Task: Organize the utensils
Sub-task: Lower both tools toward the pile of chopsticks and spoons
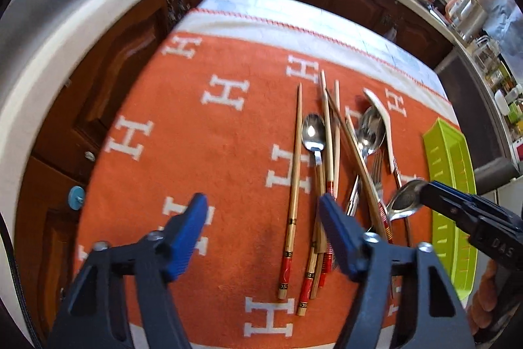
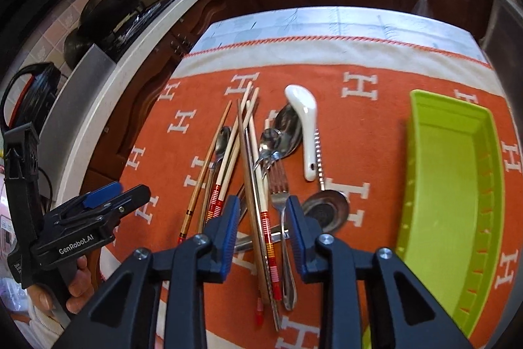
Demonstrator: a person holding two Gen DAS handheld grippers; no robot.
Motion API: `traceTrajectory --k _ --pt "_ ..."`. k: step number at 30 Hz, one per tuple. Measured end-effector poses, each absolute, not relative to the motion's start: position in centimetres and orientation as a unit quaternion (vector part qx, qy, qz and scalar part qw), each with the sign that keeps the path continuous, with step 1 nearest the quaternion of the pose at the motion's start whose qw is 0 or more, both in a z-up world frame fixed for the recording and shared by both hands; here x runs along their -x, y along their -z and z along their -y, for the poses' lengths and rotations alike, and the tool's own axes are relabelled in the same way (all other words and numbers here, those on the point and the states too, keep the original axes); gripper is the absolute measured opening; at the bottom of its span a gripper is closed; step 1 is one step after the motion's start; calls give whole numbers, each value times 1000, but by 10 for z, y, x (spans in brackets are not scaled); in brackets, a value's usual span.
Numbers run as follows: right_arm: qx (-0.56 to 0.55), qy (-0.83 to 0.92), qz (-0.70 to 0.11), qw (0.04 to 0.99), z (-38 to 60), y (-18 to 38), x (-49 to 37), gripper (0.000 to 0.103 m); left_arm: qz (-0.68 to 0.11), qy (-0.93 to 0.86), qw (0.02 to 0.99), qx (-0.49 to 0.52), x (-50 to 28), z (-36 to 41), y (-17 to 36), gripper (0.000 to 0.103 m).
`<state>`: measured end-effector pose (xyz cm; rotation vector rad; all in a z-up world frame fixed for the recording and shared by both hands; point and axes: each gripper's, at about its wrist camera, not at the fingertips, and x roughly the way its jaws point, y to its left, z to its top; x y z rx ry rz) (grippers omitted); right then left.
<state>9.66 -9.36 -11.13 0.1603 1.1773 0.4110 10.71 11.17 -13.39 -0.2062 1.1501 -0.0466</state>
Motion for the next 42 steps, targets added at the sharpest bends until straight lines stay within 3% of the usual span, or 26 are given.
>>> traceTrajectory --k 2,5,12,33,37,39,42 --pt "-62 -204 -558 802 85 122 -98 24 -553 29 827 100 -111 -112 144 50" --pt "-38 -221 -561 797 72 134 -96 20 -563 33 820 98 -114 -109 154 44" --pt "-16 -241 -573 783 59 147 -98 10 -570 39 815 92 -118 -105 165 42" --pt "0 -226 -562 796 61 142 -95 10 -564 85 816 94 -116 -81 159 42" --pt "3 -234 -562 793 58 145 -94 10 -571 94 810 98 -121 -76 165 30" --pt "0 -240 -561 793 56 146 -96 10 -576 99 804 104 -124 -75 169 18" --pt "4 -240 -560 793 55 148 -99 10 -581 105 799 119 -127 -77 173 15"
